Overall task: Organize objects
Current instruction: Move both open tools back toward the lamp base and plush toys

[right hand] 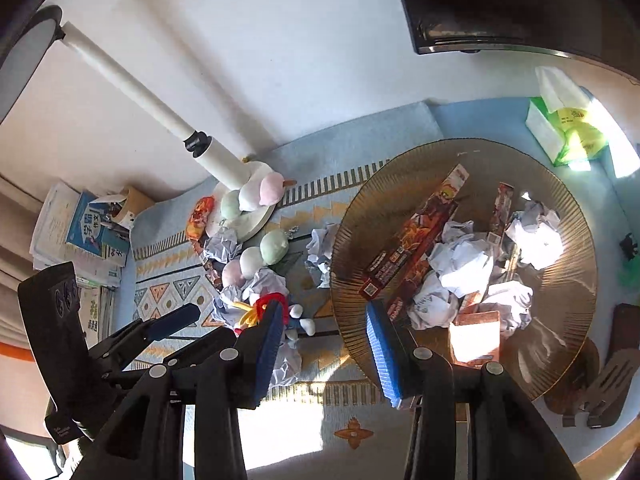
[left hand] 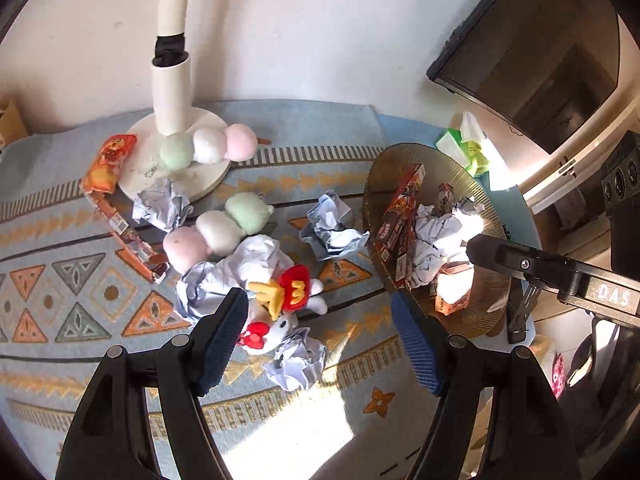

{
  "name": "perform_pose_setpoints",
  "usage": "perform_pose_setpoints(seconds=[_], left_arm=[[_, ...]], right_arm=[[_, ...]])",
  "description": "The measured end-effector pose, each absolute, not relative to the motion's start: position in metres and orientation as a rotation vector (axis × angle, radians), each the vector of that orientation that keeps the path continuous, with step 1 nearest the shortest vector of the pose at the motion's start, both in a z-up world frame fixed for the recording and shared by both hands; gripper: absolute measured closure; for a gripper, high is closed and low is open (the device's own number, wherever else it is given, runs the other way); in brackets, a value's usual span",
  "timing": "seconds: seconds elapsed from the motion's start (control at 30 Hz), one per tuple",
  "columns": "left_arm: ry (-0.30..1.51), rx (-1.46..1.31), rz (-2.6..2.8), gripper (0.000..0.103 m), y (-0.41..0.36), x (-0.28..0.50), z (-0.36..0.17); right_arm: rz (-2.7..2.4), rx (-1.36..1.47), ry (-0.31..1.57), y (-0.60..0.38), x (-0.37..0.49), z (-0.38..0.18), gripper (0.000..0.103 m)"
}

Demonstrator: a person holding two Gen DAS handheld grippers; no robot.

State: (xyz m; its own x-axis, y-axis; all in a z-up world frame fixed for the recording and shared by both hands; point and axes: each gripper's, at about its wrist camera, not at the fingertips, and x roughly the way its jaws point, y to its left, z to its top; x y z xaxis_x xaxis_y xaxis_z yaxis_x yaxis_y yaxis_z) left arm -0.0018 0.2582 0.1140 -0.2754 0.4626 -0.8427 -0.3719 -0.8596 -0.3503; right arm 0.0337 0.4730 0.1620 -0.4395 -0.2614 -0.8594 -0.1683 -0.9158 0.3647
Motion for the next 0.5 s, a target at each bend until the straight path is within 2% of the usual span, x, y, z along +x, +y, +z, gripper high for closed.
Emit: perform_pose_setpoints(seconds=[0.3, 0.5], left_arm=[[-0.311, -1.586, 2.246, 0.031, 0.166, -0.030, 0.094], [-0.358, -1.586, 2.300, 0.031, 0.130, -0.064, 0.091]], right_arm=[[-2.423, 1.671, -0.565, 0.412, -0.001, 0.145, 0.061], [-2.393, 1.687, -0.514, 0.382, -0.031, 0.138, 0.049]])
